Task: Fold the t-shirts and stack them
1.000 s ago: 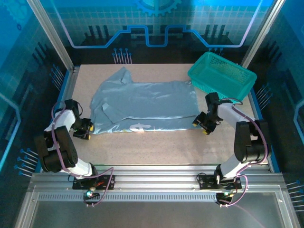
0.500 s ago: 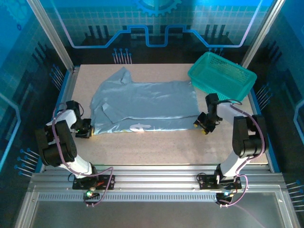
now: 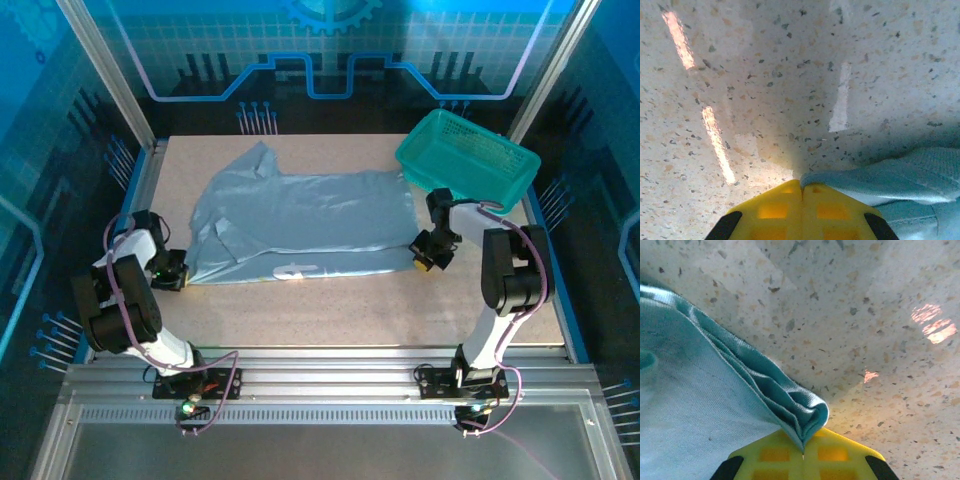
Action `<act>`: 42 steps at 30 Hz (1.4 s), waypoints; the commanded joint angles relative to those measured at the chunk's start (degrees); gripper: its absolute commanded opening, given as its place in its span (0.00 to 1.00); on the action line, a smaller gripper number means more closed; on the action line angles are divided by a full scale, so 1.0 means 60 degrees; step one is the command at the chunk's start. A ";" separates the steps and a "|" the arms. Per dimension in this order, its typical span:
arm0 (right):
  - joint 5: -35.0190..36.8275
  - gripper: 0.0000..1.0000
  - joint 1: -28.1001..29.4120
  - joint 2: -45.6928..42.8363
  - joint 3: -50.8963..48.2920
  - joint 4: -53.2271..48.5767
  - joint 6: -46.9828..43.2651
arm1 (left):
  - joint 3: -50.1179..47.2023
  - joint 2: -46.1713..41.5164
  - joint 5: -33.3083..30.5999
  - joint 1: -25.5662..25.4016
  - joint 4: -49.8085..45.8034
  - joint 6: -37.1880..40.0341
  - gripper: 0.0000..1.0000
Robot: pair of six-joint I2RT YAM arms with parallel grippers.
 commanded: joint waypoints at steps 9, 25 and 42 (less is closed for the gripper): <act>0.1353 0.00 0.0553 -0.1183 -0.1231 -0.1929 0.0519 | -0.0864 -0.1566 -0.0837 0.0101 -0.1640 0.0092 0.00; 0.1640 0.48 0.0958 -0.2607 -0.1136 -0.2737 0.0889 | 0.0251 -0.2172 -0.1975 -0.1138 -0.2588 0.0432 0.55; -0.2268 0.67 0.1358 -0.2456 -0.1262 0.1438 -0.0727 | -0.1051 -0.1493 0.1481 -0.5122 0.1011 -0.3033 0.56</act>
